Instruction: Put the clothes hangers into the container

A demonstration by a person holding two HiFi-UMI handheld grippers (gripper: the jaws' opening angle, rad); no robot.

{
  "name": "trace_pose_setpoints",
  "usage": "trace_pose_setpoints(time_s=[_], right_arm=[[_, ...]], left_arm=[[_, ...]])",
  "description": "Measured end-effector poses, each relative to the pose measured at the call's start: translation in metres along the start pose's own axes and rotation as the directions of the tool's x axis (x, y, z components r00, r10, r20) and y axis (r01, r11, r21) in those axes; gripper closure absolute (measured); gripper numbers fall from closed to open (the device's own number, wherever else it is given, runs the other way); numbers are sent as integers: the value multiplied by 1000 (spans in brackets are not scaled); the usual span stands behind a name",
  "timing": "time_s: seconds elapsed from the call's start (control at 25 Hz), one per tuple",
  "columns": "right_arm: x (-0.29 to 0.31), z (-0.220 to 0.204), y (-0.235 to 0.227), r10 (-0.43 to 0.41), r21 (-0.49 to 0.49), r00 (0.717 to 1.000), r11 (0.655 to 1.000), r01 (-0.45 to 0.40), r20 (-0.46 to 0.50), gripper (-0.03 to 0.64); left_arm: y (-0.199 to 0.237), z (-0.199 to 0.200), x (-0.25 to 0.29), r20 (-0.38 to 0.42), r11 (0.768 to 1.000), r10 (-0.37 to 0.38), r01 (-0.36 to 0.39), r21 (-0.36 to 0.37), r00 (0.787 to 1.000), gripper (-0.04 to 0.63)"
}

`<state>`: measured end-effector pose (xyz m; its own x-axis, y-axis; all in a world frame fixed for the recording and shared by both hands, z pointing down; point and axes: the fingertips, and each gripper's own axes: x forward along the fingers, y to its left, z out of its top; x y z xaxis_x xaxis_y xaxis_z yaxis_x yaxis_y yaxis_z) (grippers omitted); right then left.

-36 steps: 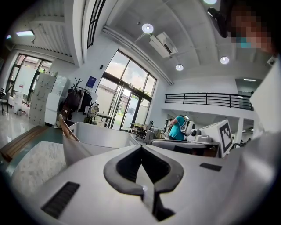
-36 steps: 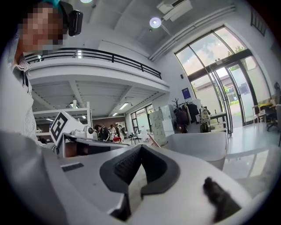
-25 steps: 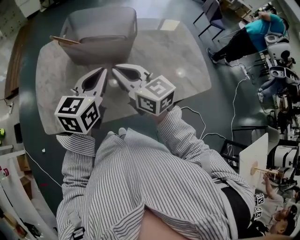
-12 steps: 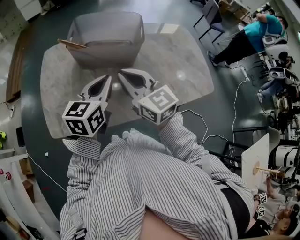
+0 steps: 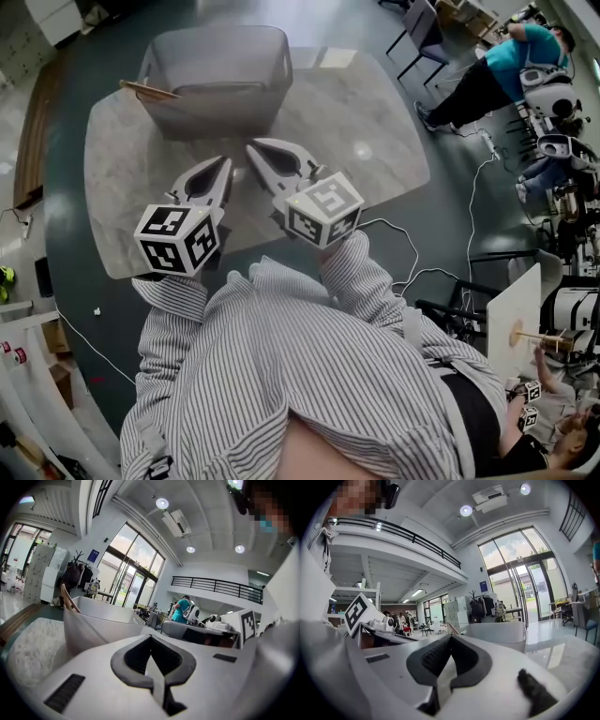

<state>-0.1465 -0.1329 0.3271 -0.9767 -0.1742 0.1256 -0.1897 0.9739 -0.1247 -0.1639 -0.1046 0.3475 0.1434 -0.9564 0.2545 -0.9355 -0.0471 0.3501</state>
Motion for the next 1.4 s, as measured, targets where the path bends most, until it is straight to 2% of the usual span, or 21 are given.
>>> trace_pose_setpoints(time_s=[0.52, 1.4], right_arm=[[-7, 4, 26, 53, 3, 999, 999, -53, 8, 603], [-8, -3, 15, -3, 35, 1000, 999, 4, -11, 603]], left_arm=[[-5, -6, -14, -4, 1000, -1, 1, 11, 1000, 584], [-1, -6, -15, -9, 1000, -13, 13, -1, 1000, 584]])
